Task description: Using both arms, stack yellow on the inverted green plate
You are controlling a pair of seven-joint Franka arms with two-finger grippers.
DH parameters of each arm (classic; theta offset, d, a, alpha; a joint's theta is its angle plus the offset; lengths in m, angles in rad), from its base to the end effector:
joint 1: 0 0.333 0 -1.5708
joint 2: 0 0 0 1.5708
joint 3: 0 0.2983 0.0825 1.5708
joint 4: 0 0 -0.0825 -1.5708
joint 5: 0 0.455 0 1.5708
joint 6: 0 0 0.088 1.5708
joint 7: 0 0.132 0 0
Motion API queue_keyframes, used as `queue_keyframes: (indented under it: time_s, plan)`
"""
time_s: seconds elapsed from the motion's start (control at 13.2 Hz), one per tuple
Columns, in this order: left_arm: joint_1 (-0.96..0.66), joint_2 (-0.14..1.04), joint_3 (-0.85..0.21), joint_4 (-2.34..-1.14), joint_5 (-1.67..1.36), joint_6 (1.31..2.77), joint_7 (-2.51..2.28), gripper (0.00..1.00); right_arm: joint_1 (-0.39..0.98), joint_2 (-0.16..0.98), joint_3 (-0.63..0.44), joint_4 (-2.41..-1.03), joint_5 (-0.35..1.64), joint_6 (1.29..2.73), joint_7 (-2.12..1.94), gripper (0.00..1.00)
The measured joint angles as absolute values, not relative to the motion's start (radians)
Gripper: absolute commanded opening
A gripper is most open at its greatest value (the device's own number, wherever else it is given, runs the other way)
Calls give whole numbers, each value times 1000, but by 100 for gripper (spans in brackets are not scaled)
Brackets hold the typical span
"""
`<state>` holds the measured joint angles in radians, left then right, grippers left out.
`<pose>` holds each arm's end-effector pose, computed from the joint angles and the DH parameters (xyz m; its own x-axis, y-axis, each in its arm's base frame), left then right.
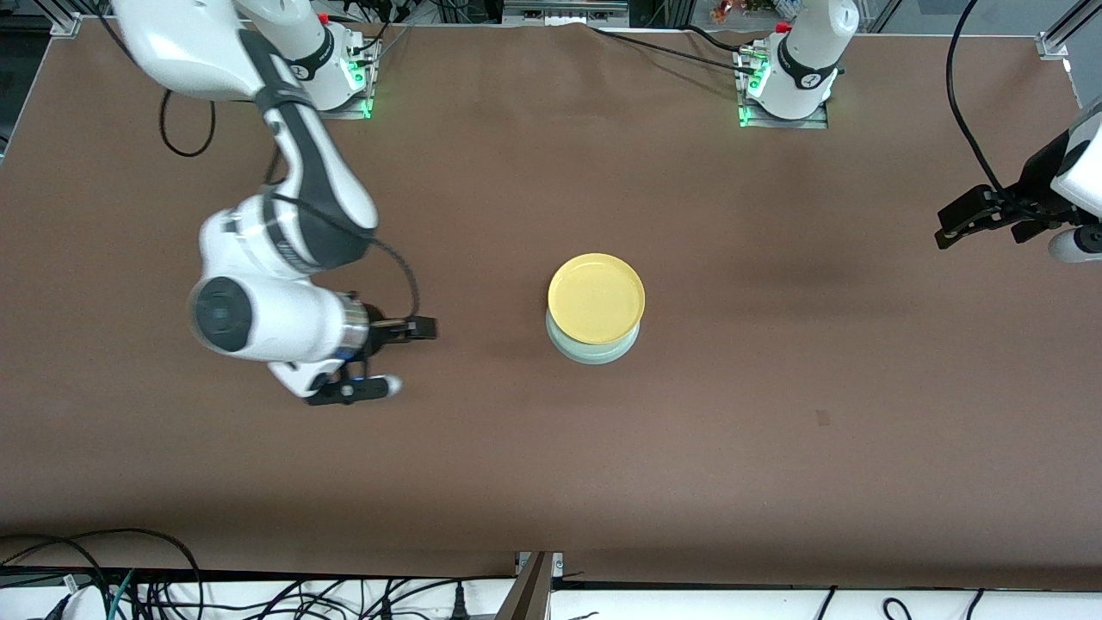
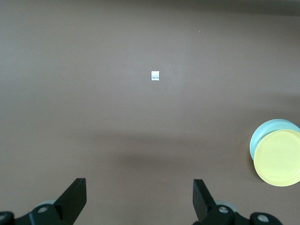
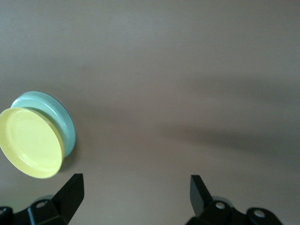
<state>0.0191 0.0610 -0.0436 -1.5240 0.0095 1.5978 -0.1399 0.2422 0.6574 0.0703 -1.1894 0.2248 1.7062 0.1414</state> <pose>0.6462 -0.0139 0.5709 0.9933 0.1150 0.0137 0.1151 -0.9933 -0.0050 0.7353 0.2534 0.3360 0.9751 0.1323 -0.1781 0.0888 -0.9683 -0.2334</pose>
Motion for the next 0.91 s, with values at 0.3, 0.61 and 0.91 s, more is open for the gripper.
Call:
queue_keyframes:
  time_s: [0.3,0.61,0.91]
  plan:
    - [19,63,-43,-1524,9,1595,-140,100,183,594,12,-1172,73,1554,47,100]
    - [20,64,-43,-1524,9,1594,-140,100,137,529,-59,-1154,26,1477,-40,100]
    - [20,65,-43,-1524,9,1593,-140,100,67,365,-66,-1278,26,1457,-48,100]
